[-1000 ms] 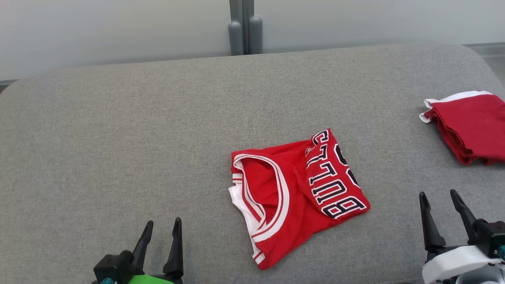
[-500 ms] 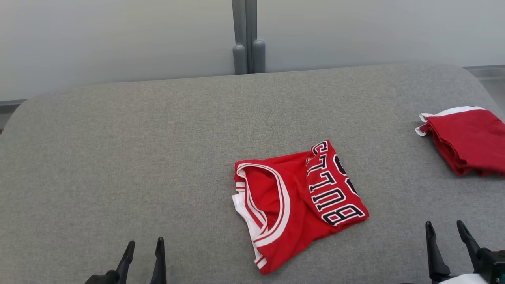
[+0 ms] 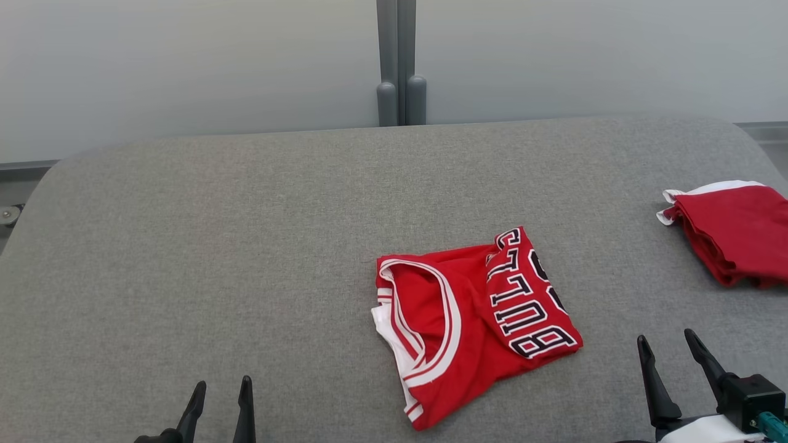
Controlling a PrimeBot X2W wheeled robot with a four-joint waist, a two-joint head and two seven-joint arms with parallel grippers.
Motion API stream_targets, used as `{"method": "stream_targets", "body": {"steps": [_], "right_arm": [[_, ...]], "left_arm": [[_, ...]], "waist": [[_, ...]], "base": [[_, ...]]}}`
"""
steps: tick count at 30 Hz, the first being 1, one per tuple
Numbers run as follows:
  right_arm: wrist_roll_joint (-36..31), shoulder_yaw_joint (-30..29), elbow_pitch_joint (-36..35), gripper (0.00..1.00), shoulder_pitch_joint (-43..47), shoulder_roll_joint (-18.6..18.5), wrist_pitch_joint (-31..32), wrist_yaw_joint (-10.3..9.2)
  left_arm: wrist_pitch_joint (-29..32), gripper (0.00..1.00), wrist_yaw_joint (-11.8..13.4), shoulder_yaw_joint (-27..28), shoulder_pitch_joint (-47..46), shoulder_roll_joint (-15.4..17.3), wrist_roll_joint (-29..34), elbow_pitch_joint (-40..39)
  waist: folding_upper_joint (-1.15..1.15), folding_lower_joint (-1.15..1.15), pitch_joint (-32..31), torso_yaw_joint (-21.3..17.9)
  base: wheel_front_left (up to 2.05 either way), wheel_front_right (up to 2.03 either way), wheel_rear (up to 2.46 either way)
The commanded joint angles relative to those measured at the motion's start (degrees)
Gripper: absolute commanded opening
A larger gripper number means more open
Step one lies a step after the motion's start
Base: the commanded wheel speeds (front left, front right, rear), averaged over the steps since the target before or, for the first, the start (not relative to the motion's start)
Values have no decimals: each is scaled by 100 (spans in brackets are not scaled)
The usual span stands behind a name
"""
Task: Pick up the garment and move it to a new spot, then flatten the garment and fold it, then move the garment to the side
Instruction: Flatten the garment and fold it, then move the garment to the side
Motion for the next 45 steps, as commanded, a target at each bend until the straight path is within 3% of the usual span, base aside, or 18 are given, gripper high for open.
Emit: {"method": "stream_targets", "body": {"steps": [1,9,11,15,19,24,29,45], "right_arm": [[1,17,18,100,-50,-33,1,-3],[100,81,27,100,-123,23,1,-3],[386,-8,140,100,-148,187,1,-3],[934,312,507,100,-497,46,25,-3],[1625,678,498,100,-1158,-310,937,-5],[2085,1222,456,100,-2025,-844,2622,-2],[2491,1629,745,100,-2644,-1059,3837,-2],[2532,1919,2220,100,-3304,-1050,4297,-3]], "left_arm": [[-14,100,-23,18,95,9,-20,-6],[-13,100,-27,23,115,9,-40,-38],[-13,100,-21,12,122,9,-44,-47],[-14,100,-2,-31,96,9,-62,-68],[-14,100,24,-109,0,9,-81,-109],[-14,100,12,-243,-174,9,-77,-134],[-14,100,55,-361,-350,11,-182,-92],[-14,100,141,-583,-650,11,-364,-145]], "waist": [[0,0,-32,36],[0,0,-72,114],[0,0,-72,127],[0,0,-44,172],[0,0,47,224],[0,0,286,358],[0,0,439,612],[0,0,770,951]], "base": [[0,0,0],[0,0,0],[0,0,0],[0,0,0],[0,0,0],[0,0,0],[0,0,0],[0,0,0]]}}
